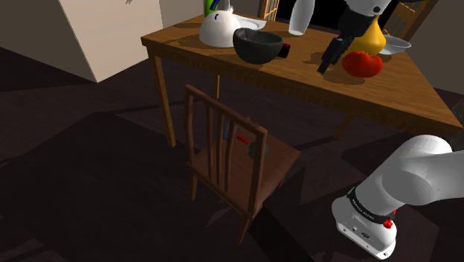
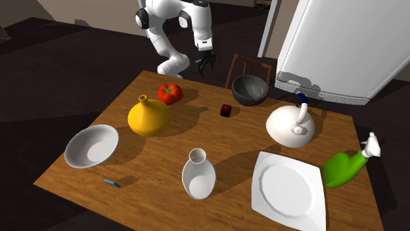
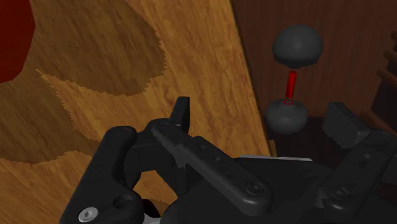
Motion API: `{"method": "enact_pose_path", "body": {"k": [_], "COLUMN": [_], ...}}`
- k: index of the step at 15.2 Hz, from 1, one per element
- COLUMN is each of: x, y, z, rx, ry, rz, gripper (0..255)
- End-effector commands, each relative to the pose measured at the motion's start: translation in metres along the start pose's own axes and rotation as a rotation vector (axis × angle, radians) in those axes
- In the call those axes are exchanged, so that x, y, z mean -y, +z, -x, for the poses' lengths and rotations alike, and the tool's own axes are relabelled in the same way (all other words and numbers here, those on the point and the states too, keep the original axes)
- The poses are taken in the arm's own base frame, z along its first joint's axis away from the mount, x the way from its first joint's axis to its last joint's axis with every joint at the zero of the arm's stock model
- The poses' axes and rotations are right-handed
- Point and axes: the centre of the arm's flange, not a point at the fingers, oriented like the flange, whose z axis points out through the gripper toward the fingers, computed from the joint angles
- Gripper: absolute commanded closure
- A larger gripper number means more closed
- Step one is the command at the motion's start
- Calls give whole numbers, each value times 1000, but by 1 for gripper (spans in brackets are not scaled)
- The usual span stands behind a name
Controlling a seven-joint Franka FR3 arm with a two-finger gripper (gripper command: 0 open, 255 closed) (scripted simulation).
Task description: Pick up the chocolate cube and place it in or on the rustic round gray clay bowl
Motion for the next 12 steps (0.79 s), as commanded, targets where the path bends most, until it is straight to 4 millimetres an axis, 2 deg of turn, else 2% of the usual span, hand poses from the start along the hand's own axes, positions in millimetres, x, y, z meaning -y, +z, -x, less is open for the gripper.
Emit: {"method": "enact_pose_path", "body": {"k": [1, 12], "x": [0, -85], "y": [0, 18], "z": [0, -127], "rx": [0, 52], "ry": [0, -32], "rz": [0, -21], "gripper": [0, 0]}}
